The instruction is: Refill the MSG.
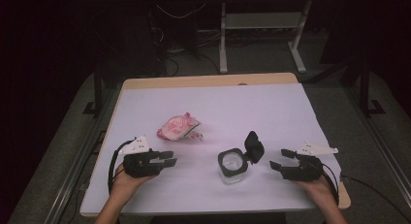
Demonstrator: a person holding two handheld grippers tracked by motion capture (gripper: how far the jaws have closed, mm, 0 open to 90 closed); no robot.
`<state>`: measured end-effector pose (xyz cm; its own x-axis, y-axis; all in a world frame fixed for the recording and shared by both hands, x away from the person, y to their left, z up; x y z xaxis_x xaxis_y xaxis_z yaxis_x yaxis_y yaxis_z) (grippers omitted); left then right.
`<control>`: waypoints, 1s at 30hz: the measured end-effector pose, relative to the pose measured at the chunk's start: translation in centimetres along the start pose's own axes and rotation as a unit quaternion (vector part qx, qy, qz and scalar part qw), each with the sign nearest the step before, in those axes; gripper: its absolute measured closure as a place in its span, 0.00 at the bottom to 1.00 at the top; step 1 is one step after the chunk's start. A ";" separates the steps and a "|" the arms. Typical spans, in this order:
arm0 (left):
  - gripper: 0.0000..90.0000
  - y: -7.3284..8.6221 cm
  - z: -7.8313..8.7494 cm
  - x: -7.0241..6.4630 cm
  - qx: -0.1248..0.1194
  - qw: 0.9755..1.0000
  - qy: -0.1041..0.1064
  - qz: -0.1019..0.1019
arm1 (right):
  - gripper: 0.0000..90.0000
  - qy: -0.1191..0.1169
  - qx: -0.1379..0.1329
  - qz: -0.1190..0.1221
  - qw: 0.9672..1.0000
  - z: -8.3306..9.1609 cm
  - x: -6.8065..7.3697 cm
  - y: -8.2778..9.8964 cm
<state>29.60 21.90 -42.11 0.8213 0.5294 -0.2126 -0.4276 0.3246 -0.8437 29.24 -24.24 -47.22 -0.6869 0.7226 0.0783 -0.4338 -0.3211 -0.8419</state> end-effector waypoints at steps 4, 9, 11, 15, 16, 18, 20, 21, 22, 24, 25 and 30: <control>0.63 0.1 0.5 0.6 -0.006 0.999 -0.030 -0.011 | 0.32 0.000 -0.001 -0.002 1.000 0.0 0.0 0.0; 0.53 0.1 0.6 1.7 -0.016 0.998 -0.055 -0.011 | 0.33 0.000 -0.001 -0.002 1.000 0.0 -0.1 0.0; 0.50 0.1 0.6 2.1 -0.017 0.998 -0.064 -0.016 | 0.32 0.000 0.000 -0.003 1.000 0.0 -0.1 0.0; 0.45 -0.2 0.3 2.8 -0.025 0.996 -0.078 -0.023 | 0.32 0.003 0.001 -0.003 1.000 -0.1 -0.1 0.0; 0.43 -0.3 0.1 3.0 -0.021 0.996 -0.083 -0.024 | 0.32 0.003 0.002 -0.003 1.000 -0.1 -0.1 0.0; 0.39 -0.7 0.0 3.5 -0.015 0.995 -0.093 -0.037 | 0.32 0.002 0.005 -0.006 1.000 -0.1 -0.1 0.0; 0.36 -1.2 -0.1 3.8 -0.026 0.995 -0.089 -0.037 | 0.32 0.004 0.002 -0.003 1.000 -0.1 -0.1 0.0; 0.33 -1.3 -0.2 4.0 -0.030 0.995 -0.085 -0.036 | 0.32 0.005 0.001 -0.002 1.000 -0.1 -0.1 0.0; 0.31 -1.2 -0.4 4.1 -0.029 0.995 -0.086 -0.038 | 0.32 0.005 0.001 -0.003 1.000 -0.1 -0.1 0.0; 0.29 -1.0 -0.9 4.3 -0.019 0.994 -0.093 -0.048 | 0.32 0.003 0.001 -0.005 1.000 -0.1 -0.1 0.0; 0.28 -1.0 -1.2 4.3 -0.014 0.994 -0.094 -0.049 | 0.32 0.003 0.001 -0.005 1.000 0.0 -0.1 0.0; 0.21 -1.4 -2.5 4.2 0.003 0.991 -0.109 -0.072 | 0.32 0.005 0.001 -0.003 1.000 -0.1 -0.1 0.0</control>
Point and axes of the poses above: each handheld gripper's, and its own axes: z roughly backward along the jaws, y roughly out of its underside, x roughly to its left, the point moved 3 cm from there along -z, roughly forward along the jaws, and after that the axes turned 5 degrees about z, right-handed, at the moved point
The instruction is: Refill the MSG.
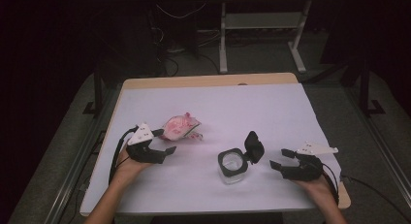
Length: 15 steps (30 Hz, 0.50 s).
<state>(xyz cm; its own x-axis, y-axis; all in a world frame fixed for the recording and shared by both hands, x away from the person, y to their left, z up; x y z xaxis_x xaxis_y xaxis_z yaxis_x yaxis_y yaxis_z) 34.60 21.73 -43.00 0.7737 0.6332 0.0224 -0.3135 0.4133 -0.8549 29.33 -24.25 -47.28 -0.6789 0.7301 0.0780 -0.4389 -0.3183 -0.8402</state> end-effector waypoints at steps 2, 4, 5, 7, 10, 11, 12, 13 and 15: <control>0.21 -0.6 -0.3 0.0 -0.003 1.000 0.007 -0.004 | 0.32 0.000 0.001 -0.001 1.000 0.0 0.0 0.0; 0.20 -1.0 -0.7 0.1 -0.002 1.000 0.009 -0.012 | 0.32 0.000 0.001 -0.001 1.000 0.0 0.0 0.0; 0.20 -1.1 -1.0 0.3 0.000 1.000 0.011 -0.017 | 0.32 0.000 0.002 -0.003 1.000 0.0 0.0 0.0; 0.20 -1.3 -1.5 0.5 -0.004 1.000 0.016 -0.007 | 0.32 0.001 0.000 -0.001 1.000 0.0 0.0 0.0; 0.20 -1.3 -2.0 0.8 -0.009 1.000 0.013 -0.002 | 0.32 0.000 0.002 -0.004 1.000 0.0 0.0 0.0; 0.20 -1.2 -2.2 1.0 -0.010 1.000 0.013 0.003 | 0.32 0.000 0.001 -0.004 1.000 0.0 0.0 0.0; 0.20 -1.1 -2.2 1.1 -0.011 1.000 0.012 0.005 | 0.32 -0.001 0.001 -0.004 1.000 0.0 0.0 0.0; 0.21 -1.1 -2.2 1.2 -0.012 1.000 0.013 0.006 | 0.32 -0.001 0.002 -0.003 1.000 0.0 0.0 0.0; 0.22 -1.2 -2.2 1.4 -0.018 1.000 0.018 0.013 | 0.32 -0.002 0.003 -0.004 1.000 0.0 0.0 0.0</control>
Point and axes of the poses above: each handheld gripper's, and its own axes: z roughly backward along the jaws, y roughly out of its underside, x roughly to its left, the point moved 3 cm from there along -z, roughly forward along the jaws, and after that the axes turned 5 degrees about z, right-handed, at the moved point
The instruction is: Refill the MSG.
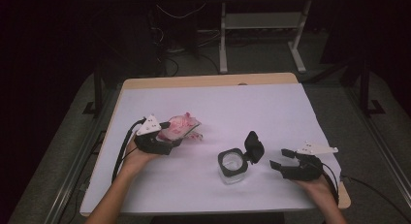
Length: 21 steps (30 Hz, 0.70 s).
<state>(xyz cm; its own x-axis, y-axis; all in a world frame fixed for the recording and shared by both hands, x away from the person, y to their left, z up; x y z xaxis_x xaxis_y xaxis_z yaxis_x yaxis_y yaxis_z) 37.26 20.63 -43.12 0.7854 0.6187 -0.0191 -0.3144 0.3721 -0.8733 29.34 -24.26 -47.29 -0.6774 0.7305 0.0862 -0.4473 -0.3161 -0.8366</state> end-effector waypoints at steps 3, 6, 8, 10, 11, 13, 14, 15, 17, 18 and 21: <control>0.22 -0.1 -0.2 0.3 -0.011 1.000 0.007 0.019 | 0.32 0.002 -0.001 0.000 1.000 0.0 0.0 0.0; 0.22 -0.1 -0.3 0.6 -0.016 0.999 0.008 0.036 | 0.32 0.002 0.000 0.000 1.000 0.0 0.0 0.0; 0.22 -0.1 -0.5 0.5 -0.023 0.999 0.011 0.041 | 0.32 0.003 -0.001 0.001 1.000 0.0 0.0 0.0; 0.22 -0.1 -0.6 0.4 -0.026 0.999 0.011 0.042 | 0.32 0.002 0.000 0.000 1.000 0.0 0.0 0.0; 0.23 -0.1 -0.7 0.4 -0.026 0.999 0.010 0.039 | 0.32 0.001 0.001 0.001 1.000 0.0 0.0 0.0; 0.25 -0.1 -0.7 0.6 -0.031 0.999 0.010 0.038 | 0.32 -0.001 0.002 0.003 1.000 -0.1 0.0 0.0; 0.25 -0.1 -0.7 0.7 -0.031 0.999 0.010 0.043 | 0.32 -0.001 0.002 0.003 1.000 -0.1 0.1 0.0; 0.25 0.0 -0.8 0.8 -0.034 0.998 0.010 0.044 | 0.32 0.000 0.002 0.003 1.000 0.0 0.1 0.0; 0.27 0.0 -0.9 0.9 -0.035 0.998 0.015 0.047 | 0.32 -0.001 0.002 0.003 1.000 -0.1 0.1 0.0; 0.27 0.0 -1.0 1.0 -0.032 0.998 0.014 0.043 | 0.32 -0.002 0.002 0.003 1.000 -0.1 0.0 0.0; 0.32 0.1 -1.1 1.0 -0.033 0.998 0.017 0.042 | 0.32 -0.002 0.001 0.003 1.000 0.0 0.0 0.0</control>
Point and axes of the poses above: each handheld gripper's, and its own axes: z roughly backward along the jaws, y roughly out of its underside, x roughly to its left, the point moved 3 cm from there along -z, roughly forward along the jaws, and after that the axes turned 5 degrees about z, right-handed, at the moved point
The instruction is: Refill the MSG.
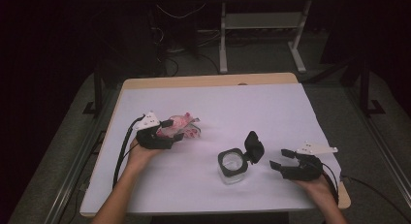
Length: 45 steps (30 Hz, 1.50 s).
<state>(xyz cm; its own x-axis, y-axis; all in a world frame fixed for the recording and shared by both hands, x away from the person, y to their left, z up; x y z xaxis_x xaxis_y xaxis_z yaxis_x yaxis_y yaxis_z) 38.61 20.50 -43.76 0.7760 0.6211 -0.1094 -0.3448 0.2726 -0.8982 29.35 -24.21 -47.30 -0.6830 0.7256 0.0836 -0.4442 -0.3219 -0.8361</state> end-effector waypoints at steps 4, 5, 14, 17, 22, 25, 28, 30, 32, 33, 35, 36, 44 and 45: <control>0.39 0.1 -0.1 0.1 -0.003 1.000 0.001 0.007 | 0.32 0.001 0.000 0.000 1.000 0.0 0.0 0.0; 0.40 0.2 -0.1 0.1 -0.003 1.000 0.000 0.007 | 0.32 0.000 0.001 0.000 1.000 0.0 0.0 0.0; 0.60 0.5 -0.1 0.7 0.004 1.000 -0.005 0.014 | 0.32 0.000 0.002 -0.001 1.000 0.0 0.0 0.0; 0.71 0.6 -0.1 0.7 0.002 1.000 -0.003 0.019 | 0.32 0.000 0.002 -0.001 1.000 0.0 0.0 0.0; 0.92 0.6 -0.1 1.0 0.006 1.000 -0.007 0.020 | 0.32 0.000 0.003 -0.001 1.000 0.0 0.0 0.0; 0.99 0.7 -0.1 1.3 0.007 1.000 -0.003 0.024 | 0.32 0.001 0.002 0.000 1.000 -0.1 0.0 0.0; 1.00 0.5 -0.2 1.5 0.015 1.000 -0.001 0.021 | 0.32 0.001 0.002 -0.001 1.000 0.0 0.0 0.0; 1.00 0.4 -0.2 1.5 0.015 1.000 0.004 0.027 | 0.32 0.002 0.001 -0.002 1.000 0.0 0.0 0.0; 1.00 0.5 -0.2 1.5 0.016 1.000 0.005 0.025 | 0.32 0.001 0.001 -0.001 1.000 0.0 0.0 0.0; 0.99 0.4 -0.2 1.4 0.020 1.000 0.001 0.017 | 0.32 0.001 0.001 -0.001 1.000 0.0 0.0 0.0; 0.96 0.2 -0.4 1.2 0.023 1.000 -0.001 0.016 | 0.32 0.002 0.001 -0.002 1.000 0.0 -0.1 0.0; 0.94 0.1 -0.6 1.2 0.021 1.000 0.000 0.017 | 0.32 0.001 0.001 -0.001 1.000 0.0 -0.1 0.0; 0.89 0.2 -1.3 1.5 0.015 1.000 0.012 0.024 | 0.32 0.000 0.001 -0.001 1.000 0.0 0.0 0.0; 0.92 0.2 -1.3 1.5 0.013 1.000 0.011 0.025 | 0.32 0.000 0.001 -0.001 1.000 0.0 0.0 0.0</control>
<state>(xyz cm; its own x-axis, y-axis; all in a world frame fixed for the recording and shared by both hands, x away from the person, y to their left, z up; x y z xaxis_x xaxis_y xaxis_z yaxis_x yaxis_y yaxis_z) 40.39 20.56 -44.70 0.7684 0.6187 -0.1638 -0.3976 0.2610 -0.8797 29.34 -24.23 -47.29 -0.6812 0.7271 0.0855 -0.4469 -0.3205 -0.8352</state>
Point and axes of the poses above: each handheld gripper's, and its own axes: z roughly backward along the jaws, y roughly out of its underside, x roughly to its left, the point moved 3 cm from there along -z, roughly forward along the jaws, and after that the axes turned 5 degrees about z, right-handed, at the moved point
